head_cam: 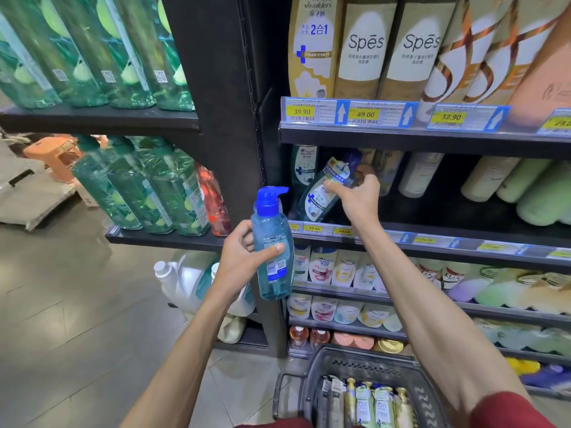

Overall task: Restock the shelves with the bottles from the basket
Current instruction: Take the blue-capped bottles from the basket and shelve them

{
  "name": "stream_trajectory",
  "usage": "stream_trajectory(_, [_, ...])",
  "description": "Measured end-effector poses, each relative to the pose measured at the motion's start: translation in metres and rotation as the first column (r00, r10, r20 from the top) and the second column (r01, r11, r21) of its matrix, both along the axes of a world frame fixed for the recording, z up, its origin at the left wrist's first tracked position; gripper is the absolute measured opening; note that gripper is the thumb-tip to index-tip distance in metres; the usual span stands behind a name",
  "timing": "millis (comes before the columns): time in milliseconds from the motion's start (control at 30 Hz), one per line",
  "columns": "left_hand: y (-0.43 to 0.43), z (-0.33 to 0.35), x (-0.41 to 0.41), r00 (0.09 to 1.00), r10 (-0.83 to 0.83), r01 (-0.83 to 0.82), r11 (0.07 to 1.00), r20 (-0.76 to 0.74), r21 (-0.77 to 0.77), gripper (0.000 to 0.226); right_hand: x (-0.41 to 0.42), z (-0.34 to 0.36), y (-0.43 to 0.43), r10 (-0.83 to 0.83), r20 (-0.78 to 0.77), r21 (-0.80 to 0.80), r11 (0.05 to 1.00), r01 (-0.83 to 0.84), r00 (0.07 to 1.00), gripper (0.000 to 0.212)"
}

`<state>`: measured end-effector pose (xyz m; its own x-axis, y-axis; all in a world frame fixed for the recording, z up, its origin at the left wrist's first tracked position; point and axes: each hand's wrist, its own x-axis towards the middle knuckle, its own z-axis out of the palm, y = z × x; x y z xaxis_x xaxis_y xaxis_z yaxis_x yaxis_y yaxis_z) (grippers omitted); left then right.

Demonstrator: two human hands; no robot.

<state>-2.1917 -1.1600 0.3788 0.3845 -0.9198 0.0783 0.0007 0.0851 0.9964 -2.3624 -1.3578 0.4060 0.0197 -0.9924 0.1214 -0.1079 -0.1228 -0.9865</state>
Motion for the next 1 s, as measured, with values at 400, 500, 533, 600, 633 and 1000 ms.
stream_trajectory(400, [0.004, -0.004, 0.003, 1.000, 0.011, -0.011, 1.000, -0.016, 0.000, 0.061, 0.022, 0.017, -0.013, 0.243, -0.311, -0.011, 0.966, -0.260, 0.919, 0.028])
stream_trajectory(500, [0.002, -0.004, 0.002, 1.000, 0.012, -0.012, 1.000, -0.004, 0.000, 0.060, 0.025, 0.010, -0.014, 0.252, -0.321, -0.027, 0.961, -0.275, 0.913, 0.037])
stream_trajectory(533, [0.002, -0.003, 0.001, 1.000, 0.009, -0.009, 1.000, 0.002, 0.001, 0.059, 0.026, 0.008, -0.014, 0.252, -0.324, -0.027, 0.961, -0.275, 0.912, 0.044])
stream_trajectory(600, [0.000, -0.002, 0.001, 1.000, 0.000, 0.000, 1.000, 0.013, 0.010, 0.057, 0.025, 0.003, -0.012, 0.274, -0.330, -0.034, 0.953, -0.302, 0.903, 0.044])
stream_trajectory(633, [-0.001, -0.001, 0.001, 1.000, -0.001, 0.001, 1.000, 0.019, 0.015, 0.055, 0.025, -0.001, -0.011, 0.285, -0.345, -0.025, 0.950, -0.312, 0.894, 0.045])
stream_trajectory(1000, [-0.005, 0.002, 0.010, 0.996, 0.046, -0.047, 0.999, 0.081, 0.014, 0.043, 0.024, -0.045, -0.007, 0.319, -0.438, 0.038, 0.941, -0.337, 0.840, 0.043])
